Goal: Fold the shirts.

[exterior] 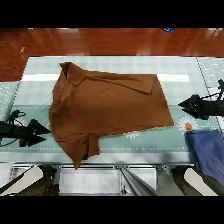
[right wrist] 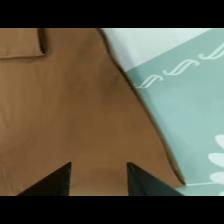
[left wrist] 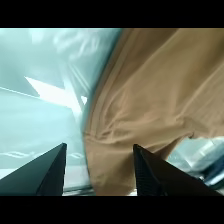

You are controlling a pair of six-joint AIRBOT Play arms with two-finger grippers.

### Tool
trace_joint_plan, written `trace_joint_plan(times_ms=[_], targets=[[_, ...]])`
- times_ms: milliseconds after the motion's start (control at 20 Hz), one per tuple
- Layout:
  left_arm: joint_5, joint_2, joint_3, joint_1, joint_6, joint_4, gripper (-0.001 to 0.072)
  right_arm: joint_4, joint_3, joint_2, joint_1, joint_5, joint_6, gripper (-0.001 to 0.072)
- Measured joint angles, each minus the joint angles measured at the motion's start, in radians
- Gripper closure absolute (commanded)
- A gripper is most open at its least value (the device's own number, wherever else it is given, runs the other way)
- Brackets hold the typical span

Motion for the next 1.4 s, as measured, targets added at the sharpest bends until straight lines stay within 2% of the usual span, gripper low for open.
trace_joint_plan(times_ms=[350, 400, 450, 550, 800, 950, 1150, 1400], targets=[[0.121, 0.009, -0.109, -0.124, -0.024, -0.066, 0.0212, 0.071, -0.028, 0.043, -0.004, -0.008, -0.034, 0.0308], [0.14, 0.009, -0.114, -0.15, -0.03, -0.075, 0.0422, 0.088, -0.029, 0.044, -0.008, -0.017, -0.039, 0.0308], [0.175, 0.008, -0.119, -0.173, -0.031, -0.079, 0.0679, 0.101, -0.03, 0.045, -0.02, -0.024, -0.041, 0.0308], [0.217, 0.006, -0.123, -0.211, -0.028, -0.085, 0.069, 0.095, -0.031, 0.046, -0.058, -0.032, -0.043, 0.0308], [0.245, 0.005, -0.127, -0.247, -0.024, -0.097, 0.069, -0.119, -0.034, 0.047, -0.146, 0.036, 0.034, 0.0306], [0.252, 0.005, -0.127, -0.253, -0.024, -0.097, 0.069, -0.186, -0.068, 0.045, -0.161, 0.095, 0.05, 0.0302], [0.256, 0.005, -0.127, -0.256, -0.024, -0.097, 0.069, -0.188, -0.136, -0.002, -0.167, 0.106, 0.05, 0.0302], [0.257, 0.005, -0.127, -0.257, -0.024, -0.096, 0.069, -0.061, -0.162, -0.114, -0.167, 0.082, -0.011, 0.0302]])
